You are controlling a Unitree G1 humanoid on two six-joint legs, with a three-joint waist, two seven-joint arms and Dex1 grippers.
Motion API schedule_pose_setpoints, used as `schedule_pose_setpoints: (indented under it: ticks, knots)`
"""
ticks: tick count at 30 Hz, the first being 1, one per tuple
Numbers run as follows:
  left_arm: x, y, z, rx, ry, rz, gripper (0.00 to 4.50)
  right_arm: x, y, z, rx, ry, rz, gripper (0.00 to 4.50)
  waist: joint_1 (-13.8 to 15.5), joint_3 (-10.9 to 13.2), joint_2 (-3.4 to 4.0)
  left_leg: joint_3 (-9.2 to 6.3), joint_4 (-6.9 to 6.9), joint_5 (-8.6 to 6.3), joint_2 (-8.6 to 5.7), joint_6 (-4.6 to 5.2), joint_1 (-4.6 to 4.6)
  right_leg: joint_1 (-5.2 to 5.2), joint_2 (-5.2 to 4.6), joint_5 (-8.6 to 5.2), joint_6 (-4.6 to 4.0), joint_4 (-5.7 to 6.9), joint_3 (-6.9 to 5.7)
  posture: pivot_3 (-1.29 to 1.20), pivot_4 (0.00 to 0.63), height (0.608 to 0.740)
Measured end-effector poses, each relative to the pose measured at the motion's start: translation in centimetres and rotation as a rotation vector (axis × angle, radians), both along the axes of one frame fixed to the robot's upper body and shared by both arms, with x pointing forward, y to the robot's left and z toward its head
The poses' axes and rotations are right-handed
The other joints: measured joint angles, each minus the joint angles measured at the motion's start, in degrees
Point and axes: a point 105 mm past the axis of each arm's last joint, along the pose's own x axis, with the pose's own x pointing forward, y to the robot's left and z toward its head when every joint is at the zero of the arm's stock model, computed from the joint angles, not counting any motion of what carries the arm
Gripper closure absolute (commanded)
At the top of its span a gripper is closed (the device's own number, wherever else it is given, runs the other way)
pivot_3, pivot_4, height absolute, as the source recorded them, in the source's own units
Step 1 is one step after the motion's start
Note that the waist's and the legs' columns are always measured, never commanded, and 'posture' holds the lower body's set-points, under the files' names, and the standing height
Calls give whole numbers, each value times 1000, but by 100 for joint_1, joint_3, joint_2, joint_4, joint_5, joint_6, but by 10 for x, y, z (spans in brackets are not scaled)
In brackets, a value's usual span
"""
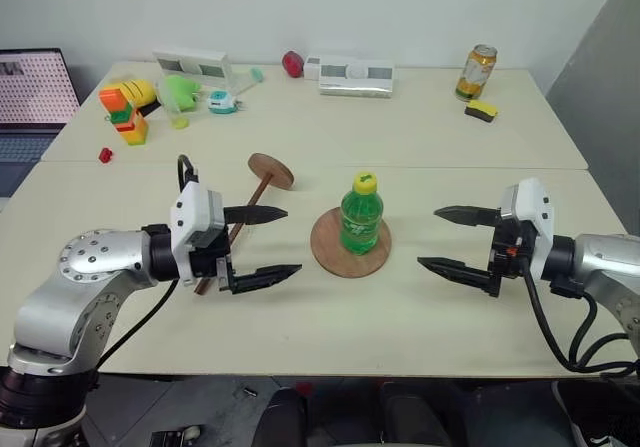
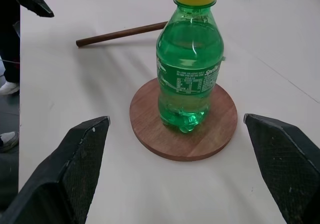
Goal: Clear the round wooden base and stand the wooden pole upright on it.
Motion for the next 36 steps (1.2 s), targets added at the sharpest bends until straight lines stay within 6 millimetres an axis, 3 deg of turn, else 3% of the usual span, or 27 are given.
schedule_pose_setpoints:
  ticks: [19, 24, 27, 32, 36]
  knots:
    - [-4, -3, -1, -20, -24, -34, 30, 15, 16, -6, 61, 9, -11, 0, -8, 0, 0, 0, -3, 0, 2, 0, 1, 0, 0, 0, 0, -2, -1, 0, 150, 740]
    - [-4, -3, 0, -21, -27, -34, 30, 28, 22, -8, 87, 1, -40, 0, -7, 0, 0, -1, -4, 0, 1, -1, 1, -1, 0, 0, 0, -2, -1, 0, 150, 740]
    - [-4, -3, 0, -20, -27, -31, 30, 32, 29, -12, 86, 5, -33, 0, -6, 0, 0, -2, -5, 0, 2, -1, 0, -2, 0, 0, 0, -3, -3, 0, 150, 740]
    - [-5, -3, -1, -15, -22, -36, 30, 34, 46, -34, 89, 57, -17, 0, -7, 0, 1, -2, -6, 1, 2, -1, -1, -3, 0, 0, -1, -3, -3, 0, 150, 740]
    - [-6, -6, -2, -11, -18, -45, 30, 53, 71, -35, 185, 65, -49, 0, -65, 1, 3, -1, -8, 2, 3, -3, 9, -4, 2, 1, -2, 9, 0, 0, 150, 740]
